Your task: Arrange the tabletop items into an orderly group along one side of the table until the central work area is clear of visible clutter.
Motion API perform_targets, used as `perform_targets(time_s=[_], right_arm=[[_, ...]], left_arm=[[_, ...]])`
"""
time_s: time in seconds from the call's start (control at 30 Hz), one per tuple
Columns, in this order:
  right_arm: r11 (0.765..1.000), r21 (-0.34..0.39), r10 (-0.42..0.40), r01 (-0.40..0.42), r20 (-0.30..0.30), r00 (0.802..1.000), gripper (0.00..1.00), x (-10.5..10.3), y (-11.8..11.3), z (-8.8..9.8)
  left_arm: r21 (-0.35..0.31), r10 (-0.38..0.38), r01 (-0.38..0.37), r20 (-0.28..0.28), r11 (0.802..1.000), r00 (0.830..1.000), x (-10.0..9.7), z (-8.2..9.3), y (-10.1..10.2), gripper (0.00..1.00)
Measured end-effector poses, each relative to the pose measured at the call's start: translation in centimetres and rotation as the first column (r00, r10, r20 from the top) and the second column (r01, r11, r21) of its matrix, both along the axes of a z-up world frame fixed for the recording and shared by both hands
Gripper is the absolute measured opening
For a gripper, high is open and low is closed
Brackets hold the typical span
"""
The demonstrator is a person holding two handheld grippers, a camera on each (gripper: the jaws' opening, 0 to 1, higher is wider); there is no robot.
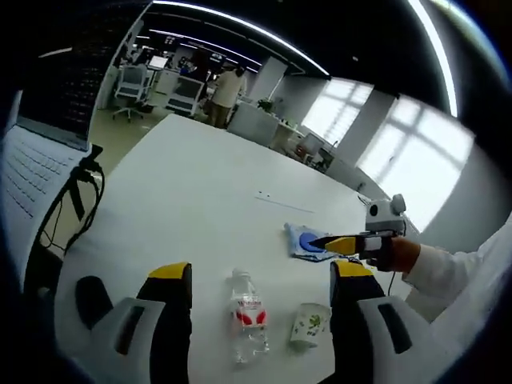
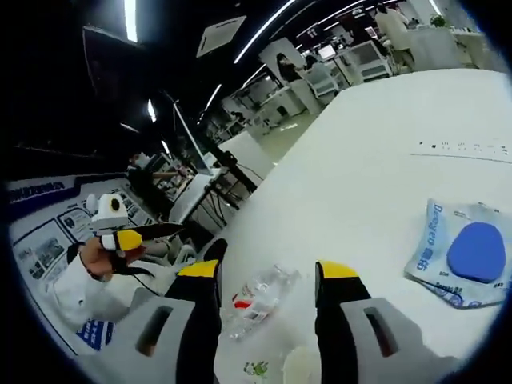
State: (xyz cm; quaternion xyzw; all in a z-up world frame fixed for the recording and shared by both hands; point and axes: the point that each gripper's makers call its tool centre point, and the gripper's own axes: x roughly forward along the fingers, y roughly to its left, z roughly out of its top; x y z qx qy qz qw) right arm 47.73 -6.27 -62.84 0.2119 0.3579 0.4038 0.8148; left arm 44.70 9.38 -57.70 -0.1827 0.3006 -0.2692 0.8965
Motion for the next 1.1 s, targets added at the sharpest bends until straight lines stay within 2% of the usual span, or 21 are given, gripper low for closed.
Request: perform_targets(time_s=[0.23, 0.33, 0.53, 0.67, 0.83, 1.0, 1.1], right_arm=[[0.998, 0.057, 0.042, -0.036, -0.106, 0.993, 0.42, 0.3, 2.2, -2.4], [0.998, 0.050, 0.047, -0.041, -0.133, 0.990, 0.42, 0.5, 2.8, -3.5], [0.991, 0.128, 0.062, -0.030, -0.253, 0.966, 0.41, 0.7, 4.5, -5.3], [0.993, 0.110, 0.069, -0.040, -0.269, 0.961, 0.39, 1.7, 4.9, -7.0], [0.989, 0.141, 0.080, -0.036, -0.320, 0.944, 0.39, 1.9, 5.6, -8.1], [0.984, 0.173, 0.099, -0.038, -0.362, 0.927, 0.37, 1.9, 6.5, -8.7], [0.984, 0.173, 0.107, -0.045, -0.367, 0.924, 0.37, 1.9, 6.9, -9.1]], left_arm=[[-0.023, 0.030, -0.030, -0.022, 0.999, 0.999, -1.1, -1.2, 1.4, 0.71], [-0.045, 0.043, -0.045, -0.030, 0.998, 0.999, -1.4, -1.6, 1.9, 0.73], [-0.076, 0.032, -0.036, -0.053, 0.996, 0.998, -2.0, -2.9, 1.9, 0.72], [-0.095, 0.027, -0.034, -0.075, 0.995, 0.997, -2.3, -3.9, 2.0, 0.72], [-0.127, 0.025, -0.036, -0.087, 0.991, 0.996, -2.3, -4.6, 2.0, 0.71], [-0.142, 0.000, -0.013, -0.094, 0.990, 0.996, -2.4, -5.2, 1.6, 0.71], [-0.150, -0.012, -0.003, -0.097, 0.989, 0.995, -2.5, -5.5, 1.5, 0.71]])
